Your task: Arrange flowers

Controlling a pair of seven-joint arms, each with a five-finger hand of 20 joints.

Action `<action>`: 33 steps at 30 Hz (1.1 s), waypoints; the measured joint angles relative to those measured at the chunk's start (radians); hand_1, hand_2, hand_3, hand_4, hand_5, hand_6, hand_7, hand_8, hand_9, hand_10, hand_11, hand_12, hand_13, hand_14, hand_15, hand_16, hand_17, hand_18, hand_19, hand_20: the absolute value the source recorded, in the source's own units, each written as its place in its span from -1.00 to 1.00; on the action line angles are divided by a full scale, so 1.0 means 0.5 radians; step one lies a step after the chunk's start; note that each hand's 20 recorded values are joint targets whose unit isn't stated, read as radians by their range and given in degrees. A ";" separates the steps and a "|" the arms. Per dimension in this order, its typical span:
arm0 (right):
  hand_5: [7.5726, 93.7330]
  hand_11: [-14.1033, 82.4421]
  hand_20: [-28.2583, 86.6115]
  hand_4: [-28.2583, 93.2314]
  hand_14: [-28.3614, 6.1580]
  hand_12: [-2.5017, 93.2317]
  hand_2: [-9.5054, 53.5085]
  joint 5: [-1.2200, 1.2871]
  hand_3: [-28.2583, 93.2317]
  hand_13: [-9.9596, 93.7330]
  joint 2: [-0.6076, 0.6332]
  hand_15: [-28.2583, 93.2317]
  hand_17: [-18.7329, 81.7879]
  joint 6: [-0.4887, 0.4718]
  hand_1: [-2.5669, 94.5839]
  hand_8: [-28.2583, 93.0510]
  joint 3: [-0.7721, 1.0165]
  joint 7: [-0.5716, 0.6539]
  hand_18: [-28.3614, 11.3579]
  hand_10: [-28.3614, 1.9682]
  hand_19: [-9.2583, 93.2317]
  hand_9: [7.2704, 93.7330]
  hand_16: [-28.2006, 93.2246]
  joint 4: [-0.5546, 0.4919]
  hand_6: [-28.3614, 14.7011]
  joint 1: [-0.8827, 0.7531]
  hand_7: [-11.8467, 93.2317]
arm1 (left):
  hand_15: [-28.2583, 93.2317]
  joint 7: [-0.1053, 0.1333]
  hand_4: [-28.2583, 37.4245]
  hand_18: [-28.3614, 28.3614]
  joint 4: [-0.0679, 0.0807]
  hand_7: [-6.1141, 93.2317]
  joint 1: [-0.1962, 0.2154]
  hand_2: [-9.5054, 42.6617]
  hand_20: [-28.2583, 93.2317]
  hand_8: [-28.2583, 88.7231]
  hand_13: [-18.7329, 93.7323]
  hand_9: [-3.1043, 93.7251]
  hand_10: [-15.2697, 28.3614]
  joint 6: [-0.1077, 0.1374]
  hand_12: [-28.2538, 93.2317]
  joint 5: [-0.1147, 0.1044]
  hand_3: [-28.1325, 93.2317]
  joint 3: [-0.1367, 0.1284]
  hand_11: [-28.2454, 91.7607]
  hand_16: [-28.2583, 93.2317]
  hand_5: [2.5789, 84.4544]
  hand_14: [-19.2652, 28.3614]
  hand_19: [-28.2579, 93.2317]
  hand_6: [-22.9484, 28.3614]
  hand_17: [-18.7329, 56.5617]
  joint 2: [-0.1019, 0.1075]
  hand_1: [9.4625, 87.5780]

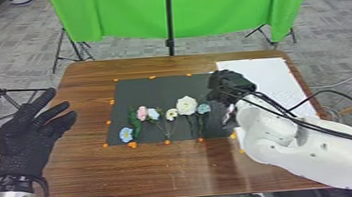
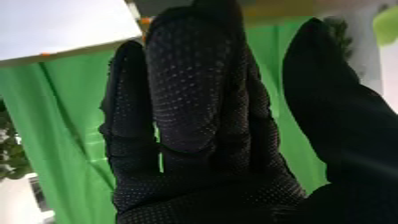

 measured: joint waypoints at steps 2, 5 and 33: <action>0.23 -0.18 -0.53 -0.94 0.30 -0.60 -0.90 0.020 0.75 0.78 0.035 0.36 0.16 0.021 -0.26 -0.72 0.160 -0.020 -0.55 0.01 0.94 0.68 -0.23 -0.072 0.21 -0.113 -0.49 | 0.47 0.009 -1.00 1.00 0.002 -0.59 0.000 -0.32 0.06 -0.67 -0.21 -0.29 0.62 0.000 -0.34 0.000 0.72 0.002 -0.03 -0.74 -0.24 1.00 0.48 0.22 -0.56 0.002 -0.74; 0.17 -0.22 -0.56 -0.94 0.13 -0.62 -0.82 0.182 0.78 0.62 0.068 0.30 0.04 0.079 -0.28 -0.72 0.535 -0.116 -0.56 -0.03 0.79 0.56 -0.28 -0.196 0.21 -0.384 -0.48 | 0.43 0.015 -1.00 1.00 0.003 -0.60 0.001 -0.32 0.02 -0.67 -0.22 -0.30 0.59 0.001 -0.35 0.000 0.71 0.001 -0.06 -0.74 -0.25 1.00 0.37 0.20 -0.66 0.004 -0.79; 0.02 -0.40 -0.30 -0.98 -0.44 -0.68 -0.56 2.468 0.79 0.09 0.058 0.08 -0.41 0.262 -0.54 -0.74 2.329 -1.310 -0.84 -0.18 0.26 0.11 -0.34 -0.205 0.27 -1.907 -0.47 | 0.33 0.232 -1.00 1.00 0.117 -0.64 0.061 -0.35 0.01 -0.66 -0.22 -0.28 0.58 -0.015 -0.31 -0.087 0.70 -0.012 -0.11 -0.68 -0.26 1.00 0.33 0.13 -0.66 -0.024 -0.86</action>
